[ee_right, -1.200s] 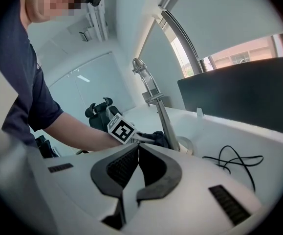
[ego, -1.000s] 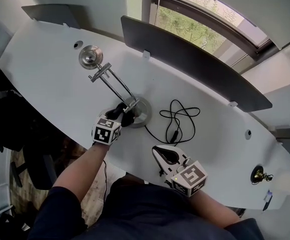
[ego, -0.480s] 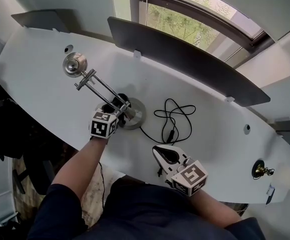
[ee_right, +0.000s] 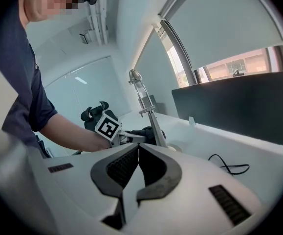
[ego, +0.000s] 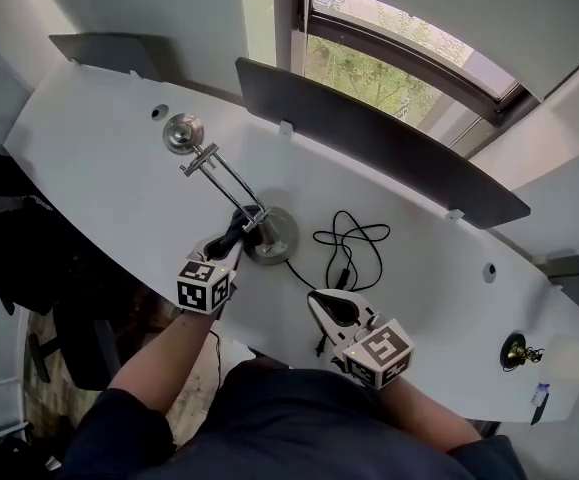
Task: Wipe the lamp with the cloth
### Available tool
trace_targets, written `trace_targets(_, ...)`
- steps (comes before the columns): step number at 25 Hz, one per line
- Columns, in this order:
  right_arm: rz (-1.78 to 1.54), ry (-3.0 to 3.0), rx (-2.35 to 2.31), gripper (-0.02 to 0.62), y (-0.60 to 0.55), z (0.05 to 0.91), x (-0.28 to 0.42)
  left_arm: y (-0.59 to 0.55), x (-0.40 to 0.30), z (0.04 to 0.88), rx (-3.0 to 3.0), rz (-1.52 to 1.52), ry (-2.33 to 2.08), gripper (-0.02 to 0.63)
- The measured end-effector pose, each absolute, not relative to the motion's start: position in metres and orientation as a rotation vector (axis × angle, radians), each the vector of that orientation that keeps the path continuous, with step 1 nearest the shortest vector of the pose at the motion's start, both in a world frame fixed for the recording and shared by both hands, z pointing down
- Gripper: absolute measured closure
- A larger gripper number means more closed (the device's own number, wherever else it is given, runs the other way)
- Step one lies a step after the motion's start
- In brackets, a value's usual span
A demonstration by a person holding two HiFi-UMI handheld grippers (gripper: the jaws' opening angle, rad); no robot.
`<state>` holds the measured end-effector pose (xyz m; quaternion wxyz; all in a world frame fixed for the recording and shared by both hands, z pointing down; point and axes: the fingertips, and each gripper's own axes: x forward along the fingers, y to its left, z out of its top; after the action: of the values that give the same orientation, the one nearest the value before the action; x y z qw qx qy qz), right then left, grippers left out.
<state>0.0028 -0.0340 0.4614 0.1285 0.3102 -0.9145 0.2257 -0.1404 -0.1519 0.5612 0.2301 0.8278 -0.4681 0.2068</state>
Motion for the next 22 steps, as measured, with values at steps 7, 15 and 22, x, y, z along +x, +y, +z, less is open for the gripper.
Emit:
trace_targets(7, 0.567, -2.71, 0.871, 0.584, -0.028, 0.437, -0.012, -0.08, -0.136, 0.518, 2.352, 0.506, -1.247, 0.542)
trace_targets(15, 0.468, -2.746, 0.874, 0.584, -0.023, 0.404, -0.019, -0.016, -0.095, 0.45, 2.496, 0.381, -1.082, 0.543)
trace_targets(22, 0.384, -2.75, 0.891, 0.584, -0.01, 0.389, -0.016, 0.004, -0.071, 0.413, 2.524, 0.269, -0.999, 0.541)
